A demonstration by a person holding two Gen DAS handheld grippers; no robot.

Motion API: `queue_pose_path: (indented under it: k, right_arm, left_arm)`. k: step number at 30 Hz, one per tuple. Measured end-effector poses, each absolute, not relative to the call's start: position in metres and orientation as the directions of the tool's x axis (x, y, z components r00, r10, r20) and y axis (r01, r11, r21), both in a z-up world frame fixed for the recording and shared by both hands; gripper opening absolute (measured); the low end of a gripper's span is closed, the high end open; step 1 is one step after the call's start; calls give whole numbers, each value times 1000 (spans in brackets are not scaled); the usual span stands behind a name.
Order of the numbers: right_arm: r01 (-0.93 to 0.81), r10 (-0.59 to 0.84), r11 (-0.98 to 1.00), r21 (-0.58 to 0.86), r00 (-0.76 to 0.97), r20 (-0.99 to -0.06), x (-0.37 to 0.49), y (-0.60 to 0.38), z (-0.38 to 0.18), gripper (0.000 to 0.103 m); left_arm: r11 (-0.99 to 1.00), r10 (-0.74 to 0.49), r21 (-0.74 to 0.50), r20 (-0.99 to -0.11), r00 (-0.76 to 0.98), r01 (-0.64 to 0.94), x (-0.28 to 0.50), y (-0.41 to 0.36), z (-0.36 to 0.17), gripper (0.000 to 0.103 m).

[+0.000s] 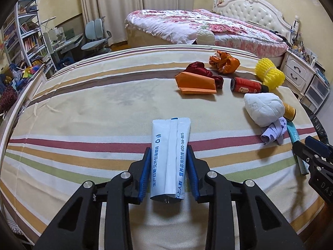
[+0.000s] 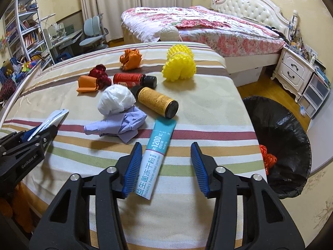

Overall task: Collect trash
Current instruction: 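Grasp the white tube with the left tool while the right tool grasps the teal tube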

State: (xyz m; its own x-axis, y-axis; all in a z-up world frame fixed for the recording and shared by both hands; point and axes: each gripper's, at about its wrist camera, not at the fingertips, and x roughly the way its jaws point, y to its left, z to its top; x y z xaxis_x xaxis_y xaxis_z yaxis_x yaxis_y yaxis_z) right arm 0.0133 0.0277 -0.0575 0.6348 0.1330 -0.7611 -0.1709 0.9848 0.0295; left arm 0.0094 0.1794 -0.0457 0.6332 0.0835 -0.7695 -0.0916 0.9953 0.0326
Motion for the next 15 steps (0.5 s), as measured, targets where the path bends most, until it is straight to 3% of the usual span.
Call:
queue_pose_path:
  k: [2, 5, 15]
  right_arm:
    - [-172, 120, 985, 11, 639, -760, 12, 29, -59, 32]
    - [-173, 113, 985, 0, 641, -759, 10, 29, -59, 19]
    - [-177, 129, 984, 15, 653, -746, 0, 17, -58, 16]
  left_arm:
    - [995, 83, 31, -770, 633, -92, 9, 179, -46, 33]
    - [995, 81, 26, -769, 634, -96, 9, 179, -45, 31]
    - [995, 60, -4, -756, 652, -96, 4, 184, -42, 24]
